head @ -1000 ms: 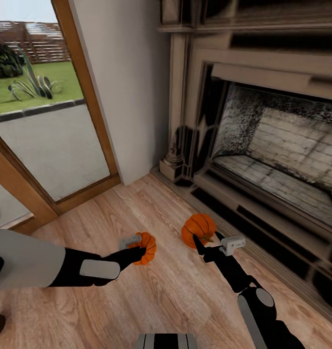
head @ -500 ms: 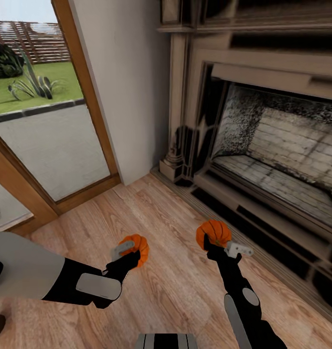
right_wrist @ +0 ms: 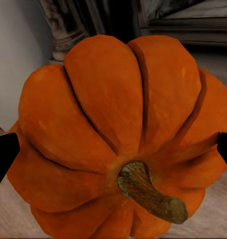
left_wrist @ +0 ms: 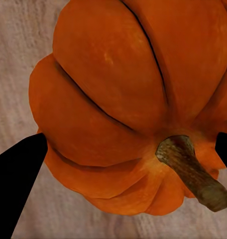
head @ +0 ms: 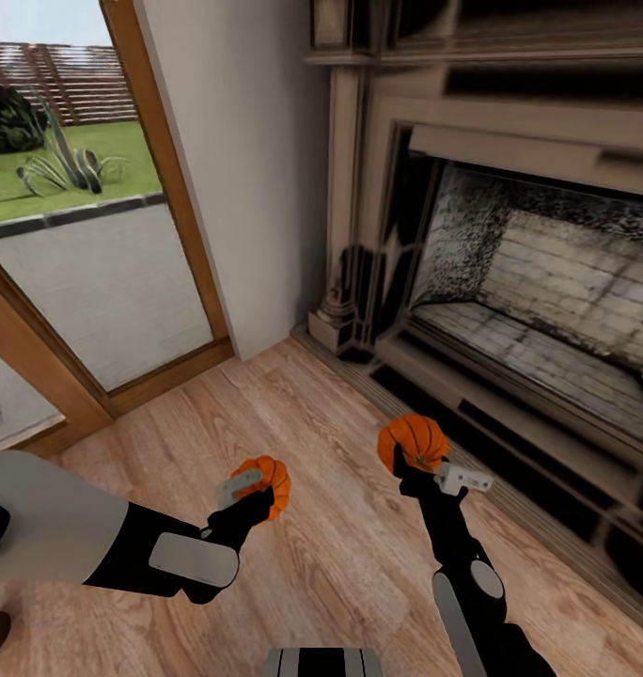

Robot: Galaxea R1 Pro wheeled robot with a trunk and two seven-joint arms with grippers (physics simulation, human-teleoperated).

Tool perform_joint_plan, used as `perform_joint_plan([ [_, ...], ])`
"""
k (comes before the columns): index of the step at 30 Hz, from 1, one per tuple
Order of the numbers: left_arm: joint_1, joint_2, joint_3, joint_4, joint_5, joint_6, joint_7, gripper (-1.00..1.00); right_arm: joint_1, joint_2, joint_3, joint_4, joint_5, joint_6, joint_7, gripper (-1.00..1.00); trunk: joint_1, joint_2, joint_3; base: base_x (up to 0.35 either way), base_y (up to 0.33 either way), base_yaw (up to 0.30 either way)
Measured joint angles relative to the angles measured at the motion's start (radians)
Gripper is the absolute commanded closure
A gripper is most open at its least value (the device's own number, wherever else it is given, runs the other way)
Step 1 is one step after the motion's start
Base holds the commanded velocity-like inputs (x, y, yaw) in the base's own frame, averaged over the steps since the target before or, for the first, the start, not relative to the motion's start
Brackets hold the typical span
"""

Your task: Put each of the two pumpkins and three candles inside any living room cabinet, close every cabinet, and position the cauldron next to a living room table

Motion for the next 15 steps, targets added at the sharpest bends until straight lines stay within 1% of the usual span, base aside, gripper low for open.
perform_joint_plan([
  [2, 0.000, 0.001, 0.000, 0.000, 0.000, -0.001, -0.001, 1.00, 0.002, 0.000, 0.000, 0.000, 0.002, -0.005, 0.000, 1.00, 0.000, 0.000, 0.003, -0.203, 0.142, -0.061],
  [3, 0.000, 0.001, -0.001, 0.001, 0.000, -0.001, 0.000, 1.00, 0.004, 0.000, -0.001, 0.006, 0.016, -0.050, -0.002, 1.00, 0.000, 0.000, 0.004, -0.271, 0.194, -0.129],
  [6, 0.000, -0.001, -0.003, 0.003, 0.000, 0.000, -0.005, 1.00, 0.004, 0.000, -0.001, 0.017, 0.013, -0.068, -0.002, 1.00, 0.000, 0.000, 0.009, -0.229, 0.155, -0.150],
  [7, 0.000, -0.002, -0.012, 0.004, 0.000, 0.001, -0.003, 1.00, 0.004, -0.001, -0.002, 0.038, 0.011, -0.080, -0.002, 1.00, 0.000, 0.000, 0.010, -0.100, 0.061, -0.164],
  [9, 0.000, -0.003, -0.045, 0.006, 0.000, 0.000, -0.004, 1.00, 0.004, -0.003, -0.003, 0.077, 0.013, -0.109, -0.003, 1.00, 0.000, 0.000, 0.013, -0.045, 0.028, -0.172],
  [10, 0.006, -0.003, -0.065, 0.008, -0.001, 0.008, -0.009, 1.00, 0.004, -0.007, -0.004, 0.106, 0.019, -0.148, -0.005, 1.00, 0.000, 0.000, 0.015, -0.017, 0.010, -0.178],
  [11, 0.021, -0.002, -0.073, 0.015, 0.000, -0.005, -0.002, 1.00, 0.004, -0.008, -0.004, 0.124, 0.025, -0.165, -0.005, 1.00, 0.000, 0.000, 0.016, -0.011, 0.007, -0.180],
  [12, 0.040, -0.003, -0.075, 0.033, -0.006, 0.011, -0.010, 1.00, 0.004, -0.009, -0.004, 0.142, 0.032, -0.178, -0.006, 1.00, 0.000, 0.000, 0.018, -0.005, 0.003, -0.183],
  [13, 0.075, -0.003, -0.078, 0.080, 0.000, 0.010, -0.004, 1.00, 0.005, -0.010, -0.005, 0.161, 0.041, -0.190, -0.007, 1.00, 0.000, 0.000, 0.019, -0.004, 0.003, -0.184],
  [14, 0.086, -0.003, -0.080, 0.101, 0.000, -0.004, -0.010, 1.00, 0.005, -0.011, -0.004, 0.165, 0.047, -0.193, -0.006, 1.00, 0.000, 0.000, 0.021, -0.002, 0.001, -0.187],
  [15, 0.112, -0.006, -0.080, 0.135, -0.015, 0.021, -0.015, 1.00, 0.006, -0.015, -0.006, 0.175, 0.049, -0.199, -0.008, 1.00, 0.000, 0.000, 0.022, -0.001, 0.001, -0.190],
])
